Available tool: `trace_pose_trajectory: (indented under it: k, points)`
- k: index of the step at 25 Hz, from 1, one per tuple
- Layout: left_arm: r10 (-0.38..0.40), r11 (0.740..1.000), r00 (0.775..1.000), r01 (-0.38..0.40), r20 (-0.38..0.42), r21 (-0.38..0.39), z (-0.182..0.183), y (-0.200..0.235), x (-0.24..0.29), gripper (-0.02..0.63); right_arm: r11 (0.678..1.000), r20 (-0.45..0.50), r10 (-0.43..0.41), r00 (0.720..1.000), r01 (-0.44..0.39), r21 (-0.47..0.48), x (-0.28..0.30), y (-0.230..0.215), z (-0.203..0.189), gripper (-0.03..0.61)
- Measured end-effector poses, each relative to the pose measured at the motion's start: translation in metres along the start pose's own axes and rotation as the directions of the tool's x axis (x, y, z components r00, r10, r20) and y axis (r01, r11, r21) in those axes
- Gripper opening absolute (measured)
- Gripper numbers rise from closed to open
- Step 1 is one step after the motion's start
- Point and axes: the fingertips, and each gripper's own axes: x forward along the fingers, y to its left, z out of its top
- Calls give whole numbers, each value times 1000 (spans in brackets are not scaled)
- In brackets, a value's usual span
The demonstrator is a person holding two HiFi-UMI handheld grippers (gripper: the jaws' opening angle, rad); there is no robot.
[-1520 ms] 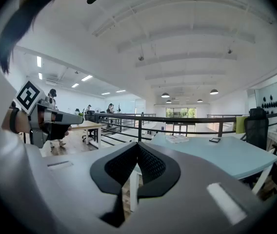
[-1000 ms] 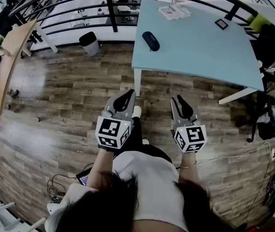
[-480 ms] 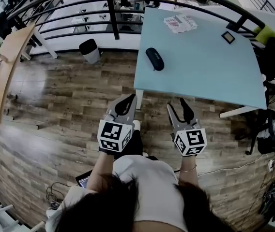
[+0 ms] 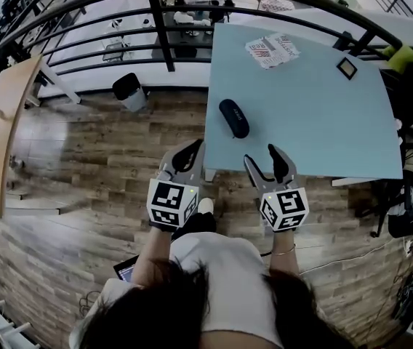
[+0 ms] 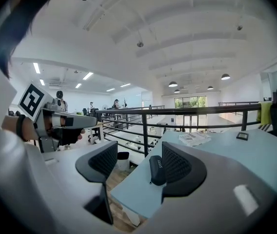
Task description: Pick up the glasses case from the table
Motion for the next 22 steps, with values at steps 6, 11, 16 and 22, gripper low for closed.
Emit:
trace_pose_trajectory:
  k: [6, 11, 16, 22]
  points:
    - [-22, 1000, 1000, 22, -18, -3, 0, 22, 28, 57, 1000, -34, -18, 999, 18, 7, 34, -15, -1, 270]
    - [-39, 999, 998, 39, -42, -9, -4, 32, 46, 57, 1000, -82, -14, 997, 15, 8, 59, -26, -11, 296]
    - [-39, 999, 997, 37, -71, -21, -11, 36, 63, 57, 1000, -121, 8, 993, -7, 11, 80, -37, -19, 325]
    - [-7, 1000, 997, 5, -73, -19, -7, 42, 100, 57, 999, -129, 39, 991, -38, 16, 107, -65, -18, 342]
